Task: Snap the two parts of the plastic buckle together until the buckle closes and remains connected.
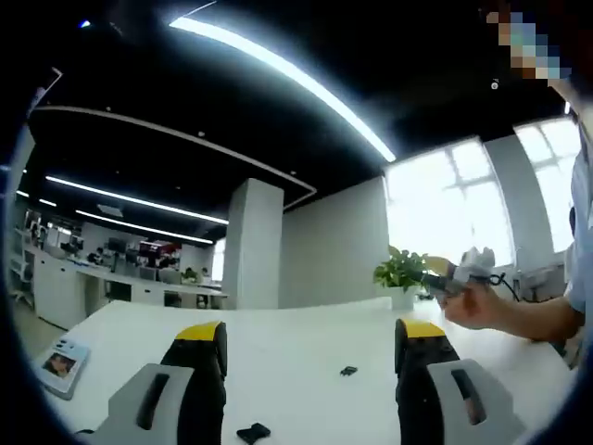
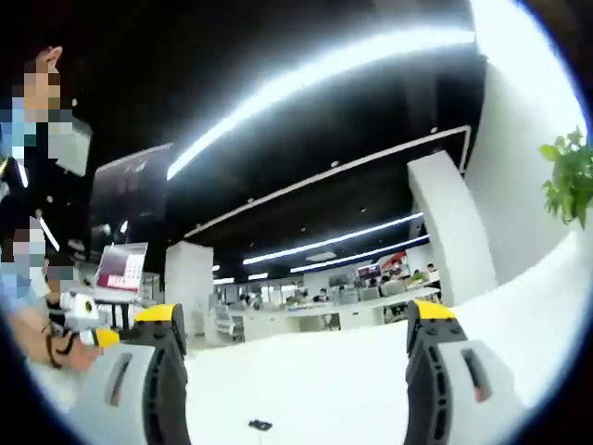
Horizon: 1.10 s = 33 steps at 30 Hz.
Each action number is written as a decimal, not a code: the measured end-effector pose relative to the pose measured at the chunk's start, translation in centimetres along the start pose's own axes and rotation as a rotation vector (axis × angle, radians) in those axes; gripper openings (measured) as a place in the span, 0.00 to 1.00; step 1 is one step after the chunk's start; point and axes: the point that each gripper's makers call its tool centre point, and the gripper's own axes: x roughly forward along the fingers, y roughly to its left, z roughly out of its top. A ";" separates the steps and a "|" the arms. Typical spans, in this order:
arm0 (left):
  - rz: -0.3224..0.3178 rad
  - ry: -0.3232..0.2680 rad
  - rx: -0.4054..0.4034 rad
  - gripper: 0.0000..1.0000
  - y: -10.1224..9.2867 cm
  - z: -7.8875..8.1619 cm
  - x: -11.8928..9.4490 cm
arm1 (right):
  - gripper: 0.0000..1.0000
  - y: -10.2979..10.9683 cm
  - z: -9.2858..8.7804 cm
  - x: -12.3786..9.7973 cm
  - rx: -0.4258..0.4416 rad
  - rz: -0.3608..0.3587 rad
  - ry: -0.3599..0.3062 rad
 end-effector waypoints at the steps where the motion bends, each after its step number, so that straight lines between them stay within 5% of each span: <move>1: -0.009 0.003 -0.002 0.75 -0.1 0.1 -0.1 | 1.00 0.9 -0.3 0.3 -0.031 0.036 0.010; 7: -0.028 0.025 0.012 0.77 -0.6 -0.1 -0.9 | 1.00 6.2 -3.2 -0.2 0.009 0.418 0.069; 14: -0.014 0.021 -0.008 0.90 -0.2 -0.4 -0.7 | 1.00 5.8 -3.9 -0.8 0.096 0.468 0.059; 22: -0.028 0.031 -0.046 0.98 -0.6 -0.9 -0.5 | 1.00 8.2 -4.9 -1.5 0.159 0.520 0.152; 27: -0.031 0.031 -0.052 0.98 -0.9 -0.9 -0.4 | 1.00 9.4 -5.2 -1.6 0.065 0.546 0.171; 33: -0.053 0.047 -0.061 0.93 -1.4 -1.1 -0.3 | 1.00 9.9 -5.0 -1.7 0.060 0.550 0.174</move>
